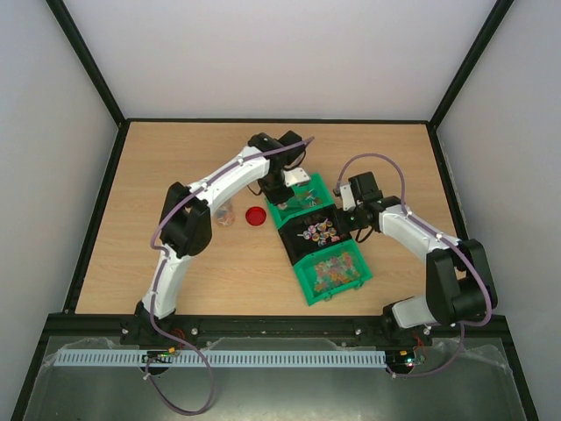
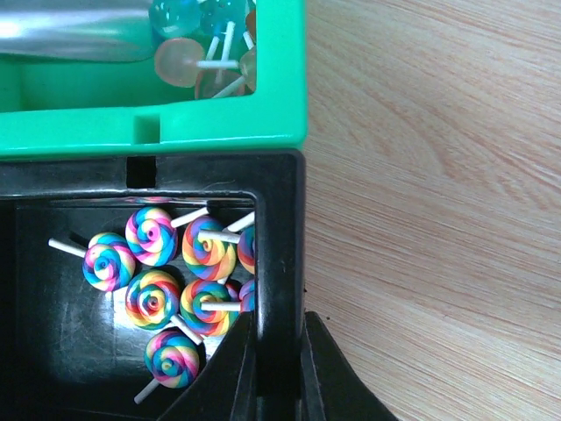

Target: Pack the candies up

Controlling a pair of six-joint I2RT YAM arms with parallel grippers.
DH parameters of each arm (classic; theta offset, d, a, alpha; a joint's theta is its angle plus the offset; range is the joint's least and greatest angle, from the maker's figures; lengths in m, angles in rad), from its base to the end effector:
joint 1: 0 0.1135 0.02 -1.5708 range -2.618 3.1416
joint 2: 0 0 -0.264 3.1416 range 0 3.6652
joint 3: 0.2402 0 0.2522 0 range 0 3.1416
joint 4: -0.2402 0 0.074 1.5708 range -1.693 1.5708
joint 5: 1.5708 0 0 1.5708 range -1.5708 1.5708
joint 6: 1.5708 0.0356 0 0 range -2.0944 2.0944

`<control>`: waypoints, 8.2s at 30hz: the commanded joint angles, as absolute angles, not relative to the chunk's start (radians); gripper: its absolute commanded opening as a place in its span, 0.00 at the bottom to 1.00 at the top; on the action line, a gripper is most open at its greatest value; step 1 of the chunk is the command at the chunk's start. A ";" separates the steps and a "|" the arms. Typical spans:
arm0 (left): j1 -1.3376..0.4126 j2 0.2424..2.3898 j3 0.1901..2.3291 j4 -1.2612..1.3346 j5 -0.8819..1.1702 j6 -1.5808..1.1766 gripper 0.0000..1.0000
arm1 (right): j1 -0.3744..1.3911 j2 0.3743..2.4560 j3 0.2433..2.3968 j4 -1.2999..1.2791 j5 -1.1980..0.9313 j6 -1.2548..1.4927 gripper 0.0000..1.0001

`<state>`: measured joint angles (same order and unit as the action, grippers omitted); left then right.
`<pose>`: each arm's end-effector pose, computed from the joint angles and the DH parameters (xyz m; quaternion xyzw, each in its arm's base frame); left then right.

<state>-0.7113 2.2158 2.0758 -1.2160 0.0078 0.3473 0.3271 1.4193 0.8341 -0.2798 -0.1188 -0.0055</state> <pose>0.3430 -0.2959 0.2426 0.5024 0.8580 -0.0232 0.1047 0.2718 0.0967 0.2060 -0.1753 0.9204 0.1102 0.3316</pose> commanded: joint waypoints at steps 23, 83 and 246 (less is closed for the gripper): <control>-0.638 2.143 1.570 -0.459 0.354 0.325 0.02 | 0.319 1.383 0.800 -0.122 -0.248 -0.033 0.01; -0.365 1.659 1.198 -0.079 0.707 0.293 0.02 | 0.193 1.557 0.952 -0.131 -0.211 0.028 0.01; -0.424 1.466 1.612 -1.115 0.269 0.529 0.02 | 0.095 1.532 1.171 -0.722 -0.303 -0.207 0.83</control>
<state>-0.3828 1.4361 1.5944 -1.1595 0.2729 0.6518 0.0975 1.5963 1.2362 -0.5060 -0.2802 -0.1143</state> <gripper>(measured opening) 0.095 0.862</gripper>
